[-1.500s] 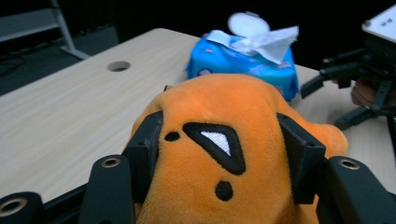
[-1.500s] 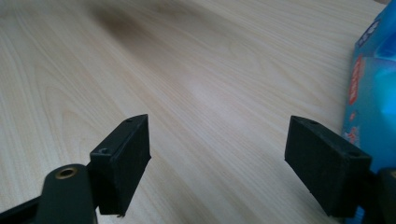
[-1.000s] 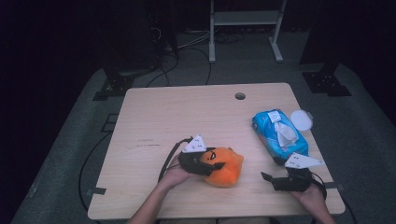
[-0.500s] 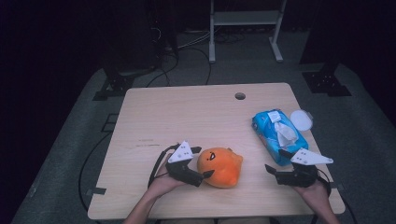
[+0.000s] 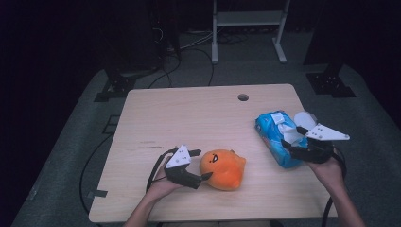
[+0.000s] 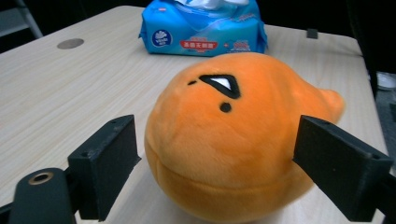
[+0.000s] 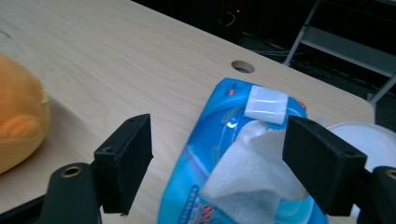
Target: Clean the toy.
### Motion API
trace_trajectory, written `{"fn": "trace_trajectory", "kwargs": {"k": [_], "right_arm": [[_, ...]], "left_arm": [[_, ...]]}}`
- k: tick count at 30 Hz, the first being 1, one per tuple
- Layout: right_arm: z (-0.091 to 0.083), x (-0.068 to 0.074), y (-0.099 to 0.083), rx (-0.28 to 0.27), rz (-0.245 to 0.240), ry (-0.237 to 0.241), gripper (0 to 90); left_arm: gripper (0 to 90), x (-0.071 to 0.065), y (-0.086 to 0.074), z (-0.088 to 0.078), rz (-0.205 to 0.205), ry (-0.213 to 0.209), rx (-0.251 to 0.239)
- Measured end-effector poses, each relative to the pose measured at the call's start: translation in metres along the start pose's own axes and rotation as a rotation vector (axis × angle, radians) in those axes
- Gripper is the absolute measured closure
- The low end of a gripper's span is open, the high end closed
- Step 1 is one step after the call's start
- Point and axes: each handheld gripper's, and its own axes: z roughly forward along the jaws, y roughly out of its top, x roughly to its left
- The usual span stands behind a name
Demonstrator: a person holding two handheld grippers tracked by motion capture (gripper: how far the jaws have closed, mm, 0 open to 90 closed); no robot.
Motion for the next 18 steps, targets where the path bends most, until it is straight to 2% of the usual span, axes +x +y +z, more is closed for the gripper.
{"fn": "trace_trajectory", "kwargs": {"k": [1, 3, 10, 13, 18], "right_arm": [[0.002, -0.003, 0.001, 0.008, -0.002, -0.011, 23.1], [0.007, -0.007, 0.003, 0.017, -0.007, -0.029, 24.4], [0.018, -0.014, 0.009, 0.078, -0.048, -0.071, 27.0], [0.011, -0.01, 0.014, 0.026, -0.065, -0.06, 28.7], [0.003, -0.009, 0.02, 0.025, -0.085, -0.056, 27.7]], "left_arm": [[16.5, 0.0, 0.0, 0.003, -0.007, -0.007, -0.014], [18.7, 0.0, 0.0, 0.005, -0.008, -0.008, -0.013], [18.7, -0.002, -0.002, 0.01, -0.005, -0.015, -0.002], [18.7, -0.002, -0.004, 0.011, -0.012, -0.026, 0.002], [18.0, -0.002, -0.005, 0.012, -0.019, -0.033, 0.011]]}}
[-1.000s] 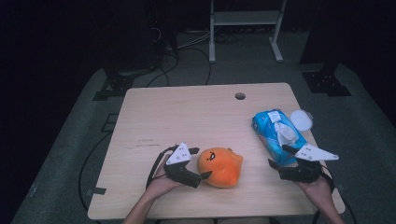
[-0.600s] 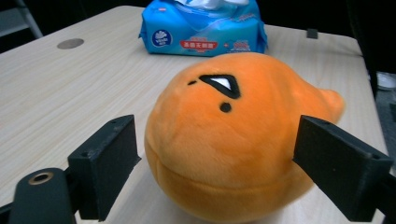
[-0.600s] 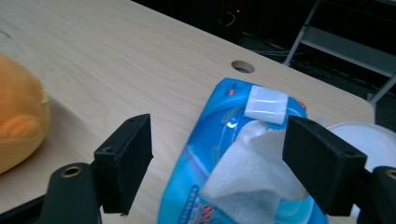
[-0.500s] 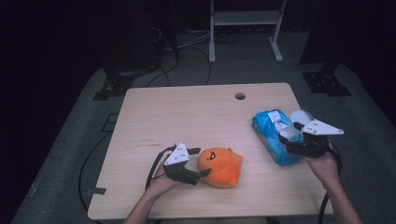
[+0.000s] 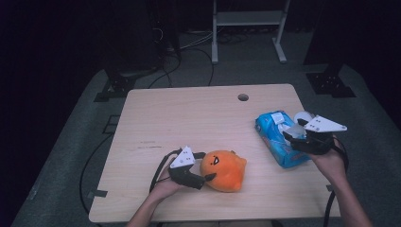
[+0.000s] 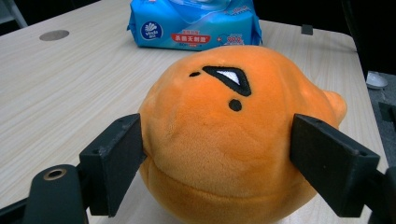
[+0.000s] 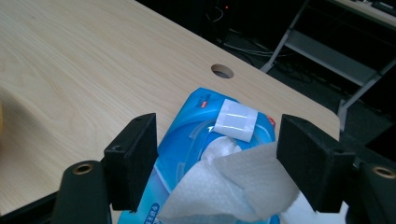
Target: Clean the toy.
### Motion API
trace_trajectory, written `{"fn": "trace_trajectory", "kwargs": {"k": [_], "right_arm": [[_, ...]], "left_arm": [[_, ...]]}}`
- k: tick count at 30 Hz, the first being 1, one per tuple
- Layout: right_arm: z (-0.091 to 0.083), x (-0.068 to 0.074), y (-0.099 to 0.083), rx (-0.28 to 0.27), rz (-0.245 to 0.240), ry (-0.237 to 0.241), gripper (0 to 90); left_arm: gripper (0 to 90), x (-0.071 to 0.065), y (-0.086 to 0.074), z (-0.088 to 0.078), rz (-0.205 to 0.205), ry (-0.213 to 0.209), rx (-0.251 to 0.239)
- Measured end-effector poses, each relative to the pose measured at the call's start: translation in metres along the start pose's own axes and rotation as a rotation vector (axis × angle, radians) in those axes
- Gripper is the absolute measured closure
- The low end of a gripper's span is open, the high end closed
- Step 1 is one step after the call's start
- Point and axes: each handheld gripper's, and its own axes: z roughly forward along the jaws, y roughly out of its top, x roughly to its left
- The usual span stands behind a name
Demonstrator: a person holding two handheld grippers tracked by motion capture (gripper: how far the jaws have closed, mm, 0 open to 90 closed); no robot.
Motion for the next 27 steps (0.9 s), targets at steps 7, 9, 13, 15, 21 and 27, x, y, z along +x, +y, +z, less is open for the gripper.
{"fn": "trace_trajectory", "kwargs": {"k": [7, 9, 13, 15, 21, 27], "right_arm": [[-0.009, -0.005, 0.007, -0.023, 0.001, -0.009, 26.8], [-0.01, -0.007, 0.008, -0.031, 0.002, -0.005, 26.8], [-0.003, -0.013, 0.005, 0.006, 0.019, 0.009, 29.9], [0.0, -0.015, 0.004, 0.017, 0.025, 0.012, 30.6], [0.023, -0.013, -0.007, 0.101, 0.023, 0.068, 39.1], [0.038, -0.007, -0.02, 0.169, 0.015, 0.086, 49.3]], "left_arm": [[17.0, 0.002, -0.001, 0.001, -0.021, -0.012, 0.004], [16.8, 0.002, -0.001, 0.002, -0.028, -0.015, -0.001], [16.4, 0.002, -0.001, 0.002, -0.027, -0.018, 0.001], [16.4, 0.002, -0.001, 0.002, -0.025, -0.016, 0.003], [15.5, 0.002, -0.002, 0.003, -0.036, -0.026, 0.008], [15.1, 0.002, -0.003, 0.003, -0.037, -0.029, 0.01]]}}
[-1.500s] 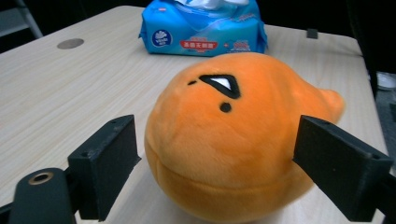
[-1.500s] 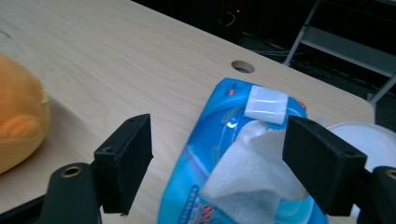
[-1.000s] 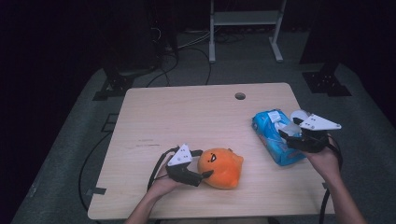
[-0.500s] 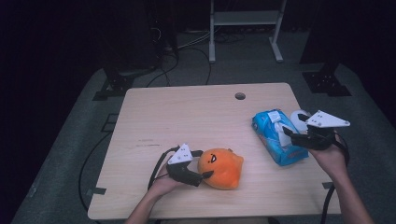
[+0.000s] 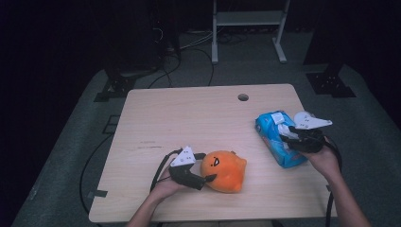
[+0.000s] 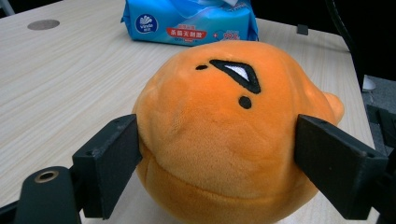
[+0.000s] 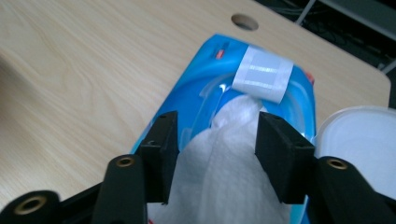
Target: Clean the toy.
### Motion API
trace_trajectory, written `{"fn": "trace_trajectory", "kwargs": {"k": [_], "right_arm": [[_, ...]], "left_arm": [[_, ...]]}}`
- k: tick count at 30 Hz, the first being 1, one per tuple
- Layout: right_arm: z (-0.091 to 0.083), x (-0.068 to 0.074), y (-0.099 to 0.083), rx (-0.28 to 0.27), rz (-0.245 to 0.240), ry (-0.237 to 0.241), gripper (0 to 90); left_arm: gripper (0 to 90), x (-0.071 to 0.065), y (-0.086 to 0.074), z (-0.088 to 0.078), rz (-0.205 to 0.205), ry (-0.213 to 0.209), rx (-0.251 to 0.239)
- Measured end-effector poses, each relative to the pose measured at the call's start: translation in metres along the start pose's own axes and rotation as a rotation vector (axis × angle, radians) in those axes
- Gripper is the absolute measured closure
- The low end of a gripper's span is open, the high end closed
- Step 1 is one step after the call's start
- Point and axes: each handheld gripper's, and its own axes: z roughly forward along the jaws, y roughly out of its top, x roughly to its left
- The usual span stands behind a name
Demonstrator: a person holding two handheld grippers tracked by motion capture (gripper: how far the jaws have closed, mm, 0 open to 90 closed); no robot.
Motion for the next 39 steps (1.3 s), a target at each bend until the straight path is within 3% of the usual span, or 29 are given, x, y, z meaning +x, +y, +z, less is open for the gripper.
{"fn": "trace_trajectory", "kwargs": {"k": [2, 9, 11, 13, 14, 16, 20, 25, 29, 30, 31, 32, 34, 35, 38, 39], "right_arm": [[0.003, -0.001, -0.002, 0.037, -0.008, -0.007, 50.6], [0.004, -0.002, -0.015, 0.038, 0.022, -0.006, 57.2], [0.002, -0.004, -0.018, 0.03, 0.044, -0.003, 67.1], [0.002, -0.005, -0.019, 0.027, 0.05, -0.011, 70.0], [0.001, -0.008, -0.021, 0.029, 0.075, -0.005, 77.0], [0.0, -0.011, -0.023, 0.029, 0.101, -0.002, 81.3], [-0.005, -0.014, -0.021, 0.024, 0.139, 0.026, 84.3], [-0.019, -0.01, -0.017, -0.012, 0.138, 0.05, 84.5], [-0.039, 0.005, -0.011, -0.064, 0.102, 0.091, 84.8], [-0.051, 0.019, -0.007, -0.101, 0.073, 0.144, 85.0], [-0.051, 0.019, -0.007, -0.101, 0.073, 0.144, 85.0], [-0.062, 0.035, -0.002, -0.149, 0.057, 0.194, 85.0], [-0.069, 0.051, 0.003, -0.18, 0.032, 0.24, 85.0], [-0.069, 0.051, 0.003, -0.18, 0.032, 0.24, 85.0], [-0.075, 0.08, 0.01, -0.197, -0.02, 0.312, 85.1], [-0.076, 0.099, 0.014, -0.187, -0.049, 0.367, 85.1]], "left_arm": [[14.8, 0.0, 0.0, 0.0, 0.001, 0.0, 0.001], [14.3, -0.001, 0.0, 0.001, -0.003, -0.003, -0.002], [14.1, -0.001, -0.001, 0.001, -0.005, -0.005, -0.002], [14.1, -0.001, 0.0, 0.001, -0.002, -0.005, -0.001], [14.1, -0.001, 0.0, 0.001, -0.001, -0.004, -0.001], [14.1, -0.001, 0.0, 0.001, -0.001, -0.004, 0.0], [14.0, -0.001, -0.001, 0.001, -0.003, -0.004, -0.001], [13.9, -0.002, -0.001, 0.001, 0.002, -0.002, 0.0], [13.2, -0.002, -0.001, 0.002, -0.001, -0.001, 0.001], [13.0, -0.002, -0.001, 0.003, 0.0, -0.002, 0.003], [13.0, -0.002, -0.001, 0.003, 0.0, -0.002, 0.003], [12.9, -0.003, -0.001, 0.003, 0.001, -0.001, 0.003], [13.0, -0.003, -0.001, 0.003, 0.003, 0.0, 0.003], [13.0, -0.003, -0.001, 0.003, 0.003, 0.0, 0.003], [13.0, -0.003, -0.001, 0.003, 0.001, 0.001, 0.004], [13.0, -0.003, -0.001, 0.003, 0.004, 0.002, 0.004]]}}
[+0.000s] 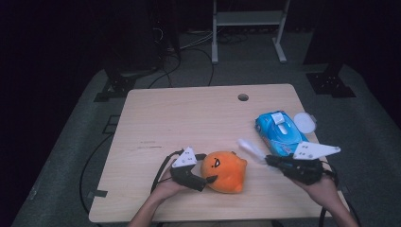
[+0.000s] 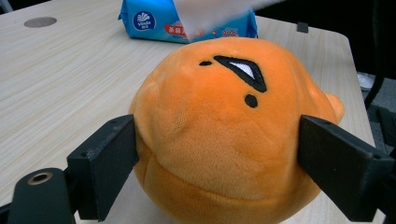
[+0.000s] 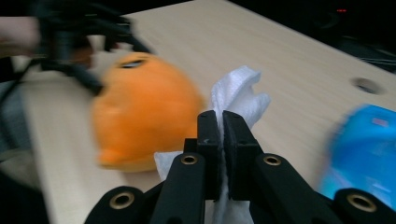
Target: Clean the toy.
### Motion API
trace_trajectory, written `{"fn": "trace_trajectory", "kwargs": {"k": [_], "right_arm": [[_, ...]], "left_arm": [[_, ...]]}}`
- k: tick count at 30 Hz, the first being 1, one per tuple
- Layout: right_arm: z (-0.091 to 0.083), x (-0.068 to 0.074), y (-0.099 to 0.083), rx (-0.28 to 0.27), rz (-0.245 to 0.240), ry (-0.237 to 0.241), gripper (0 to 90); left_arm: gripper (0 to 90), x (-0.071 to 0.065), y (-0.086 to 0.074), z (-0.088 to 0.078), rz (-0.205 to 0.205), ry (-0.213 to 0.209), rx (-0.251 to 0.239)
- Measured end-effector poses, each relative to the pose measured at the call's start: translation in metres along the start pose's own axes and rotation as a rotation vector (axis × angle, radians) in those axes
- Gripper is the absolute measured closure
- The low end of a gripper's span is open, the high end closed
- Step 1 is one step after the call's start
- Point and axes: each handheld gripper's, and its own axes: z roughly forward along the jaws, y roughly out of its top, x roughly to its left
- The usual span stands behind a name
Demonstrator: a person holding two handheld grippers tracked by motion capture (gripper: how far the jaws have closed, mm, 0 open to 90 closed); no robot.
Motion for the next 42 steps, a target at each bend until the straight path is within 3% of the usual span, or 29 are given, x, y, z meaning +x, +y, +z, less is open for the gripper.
{"fn": "trace_trajectory", "kwargs": {"k": [2, 3, 5, 6, 7, 8, 9, 14, 15, 18, 20, 21, 22, 23, 24, 25, 26, 27, 28, 30, 31, 32, 33, 34, 35, 37, 38, 40, 42], "right_arm": [[0.007, 0.017, 0.004, 0.019, -0.036, 0.049, 85.1], [0.007, 0.017, 0.004, 0.019, -0.036, 0.049, 85.1], [0.012, 0.027, 0.007, 0.022, -0.039, 0.1, 85.1], [0.014, 0.033, 0.009, 0.033, -0.042, 0.135, 85.1], [0.019, 0.04, 0.011, 0.046, -0.039, 0.221, 85.1], [0.019, 0.04, 0.011, 0.046, -0.039, 0.221, 85.1], [0.026, 0.043, 0.013, 0.075, -0.057, 0.271, 85.0], [0.044, 0.035, 0.016, 0.104, -0.069, 0.282, 83.7], [0.056, 0.029, 0.017, 0.113, -0.095, 0.237, 78.2], [0.069, 0.021, 0.018, 0.119, -0.107, 0.226, 73.6], [0.079, 0.016, 0.019, 0.129, -0.127, 0.194, 66.9], [0.085, 0.013, 0.02, 0.119, -0.146, 0.194, 54.7], [0.085, 0.013, 0.02, 0.119, -0.146, 0.194, 54.7], [0.091, 0.01, 0.022, 0.12, -0.177, 0.173, 45.0], [0.091, 0.01, 0.022, 0.12, -0.177, 0.173, 45.0], [0.095, 0.006, 0.022, 0.112, -0.181, 0.189, 36.5], [0.095, 0.006, 0.022, 0.112, -0.181, 0.189, 36.5], [0.102, 0.001, 0.021, 0.119, -0.161, 0.232, 31.3], [0.102, 0.001, 0.021, 0.119, -0.161, 0.232, 31.3], [0.11, -0.003, 0.019, 0.142, -0.126, 0.301, 32.4], [0.114, -0.003, 0.017, 0.143, -0.12, 0.333, 39.2], [0.114, -0.003, 0.017, 0.143, -0.12, 0.333, 39.2], [0.112, 0.0, 0.016, 0.141, -0.128, 0.337, 48.6], [0.112, 0.0, 0.016, 0.141, -0.128, 0.337, 48.6], [0.106, 0.005, 0.016, 0.123, -0.137, 0.323, 60.2], [0.103, 0.007, 0.015, 0.11, -0.145, 0.314, 64.5], [0.1, 0.009, 0.014, 0.098, -0.155, 0.302, 68.0], [0.095, 0.013, 0.012, 0.085, -0.171, 0.293, 72.6], [0.092, 0.018, 0.011, 0.083, -0.184, 0.298, 74.4]], "left_arm": [[13.0, 0.0, 0.0, 0.0, 0.003, 0.003, 0.003], [13.0, 0.0, 0.0, 0.0, 0.007, 0.004, 0.003], [13.0, -0.001, 0.0, -0.001, 0.009, 0.004, 0.007], [13.0, -0.001, 0.0, 0.0, 0.01, 0.004, 0.007], [13.0, -0.001, 0.001, 0.0, 0.006, 0.004, 0.004], [13.0, -0.001, 0.001, 0.0, 0.006, 0.004, 0.004], [13.1, -0.001, 0.001, 0.0, 0.004, 0.005, 0.003], [13.1, -0.002, 0.002, 0.001, 0.009, 0.007, 0.004], [13.2, -0.002, 0.002, 0.002, 0.014, 0.001, 0.008], [14.6, -0.003, 0.002, 0.002, 0.015, -0.004, 0.013], [14.7, -0.003, 0.002, 0.002, 0.016, -0.01, 0.018], [14.7, -0.003, 0.002, 0.002, 0.016, -0.011, 0.024], [14.8, -0.003, 0.002, 0.002, 0.016, -0.011, 0.024], [15.8, -0.003, 0.001, 0.002, 0.025, -0.016, 0.028], [16.0, -0.003, 0.001, 0.002, 0.025, -0.016, 0.028], [16.1, -0.005, 0.001, 0.002, 0.037, -0.026, 0.034], [16.1, -0.005, 0.001, 0.002, 0.037, -0.026, 0.034], [16.1, -0.008, 0.001, 0.003, 0.075, -0.039, 0.054], [16.1, -0.008, 0.001, 0.003, 0.075, -0.039, 0.054], [16.1, -0.01, 0.001, 0.003, 0.099, -0.043, 0.071], [15.9, -0.01, 0.001, 0.002, 0.107, -0.044, 0.076], [15.9, -0.01, 0.0, 0.002, 0.109, -0.047, 0.077], [14.2, -0.01, 0.0, 0.001, 0.11, -0.054, 0.079], [14.2, -0.009, 0.0, 0.001, 0.106, -0.058, 0.081], [10.5, -0.006, 0.002, 0.0, 0.101, -0.061, 0.091], [8.6, -0.005, 0.005, -0.001, 0.106, -0.057, 0.09], [7.5, -0.004, 0.007, -0.002, 0.11, -0.057, 0.079], [6.9, -0.004, 0.011, -0.004, 0.118, -0.068, 0.009], [8.0, -0.006, 0.014, -0.003, 0.135, -0.076, -0.012]]}}
